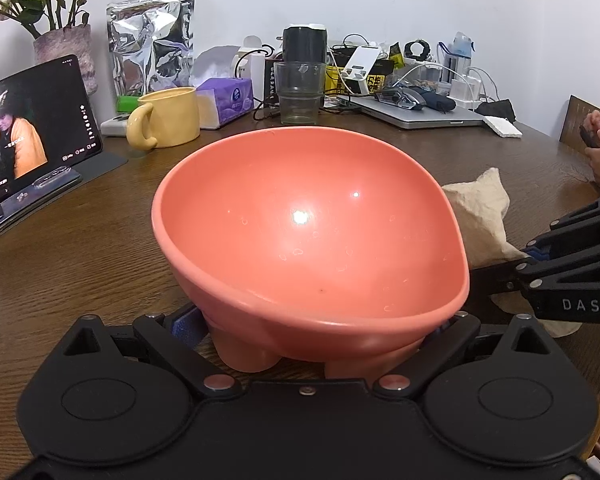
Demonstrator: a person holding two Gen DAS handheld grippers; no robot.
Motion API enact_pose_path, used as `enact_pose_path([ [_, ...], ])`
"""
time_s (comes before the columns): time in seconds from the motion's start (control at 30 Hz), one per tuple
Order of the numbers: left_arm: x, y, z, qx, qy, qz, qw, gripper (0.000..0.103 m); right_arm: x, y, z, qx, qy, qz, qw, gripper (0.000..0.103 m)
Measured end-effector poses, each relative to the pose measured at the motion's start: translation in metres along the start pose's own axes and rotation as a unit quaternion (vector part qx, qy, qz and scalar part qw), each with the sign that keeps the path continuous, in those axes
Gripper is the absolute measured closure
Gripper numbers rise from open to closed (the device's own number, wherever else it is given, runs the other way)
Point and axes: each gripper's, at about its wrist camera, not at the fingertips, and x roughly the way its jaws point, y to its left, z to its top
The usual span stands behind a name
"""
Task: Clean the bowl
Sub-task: 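Close the right gripper on the beige cloth and lift it, then carry the cloth with the right gripper into the bowl held by the left gripper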
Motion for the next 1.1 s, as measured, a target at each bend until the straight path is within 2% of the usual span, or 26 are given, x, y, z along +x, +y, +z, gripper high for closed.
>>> enact_pose_path([
  [0.27,0.001,0.000,0.000,0.002,0.000,-0.001,1.0000,0.006,-0.004,0.006,-0.005,-0.043,-0.008,0.021,0.999,0.099],
  [0.47,0.000,-0.002,0.000,0.016,-0.002,0.001,0.9999,0.006,-0.004,0.000,-0.005,-0.025,-0.007,0.033,0.999,0.099],
  [0.63,0.000,-0.005,0.001,0.035,-0.001,0.001,0.9994,0.007,-0.005,-0.001,-0.009,-0.024,-0.011,0.037,0.999,0.098],
  [0.83,-0.002,-0.011,0.003,0.080,-0.007,0.006,0.9967,0.007,-0.008,-0.006,-0.013,-0.019,-0.018,0.038,0.999,0.099],
  [1.1,-0.002,-0.016,0.005,0.111,-0.008,0.012,0.9937,0.007,-0.030,-0.015,-0.014,-0.024,-0.050,0.028,0.998,0.099],
])
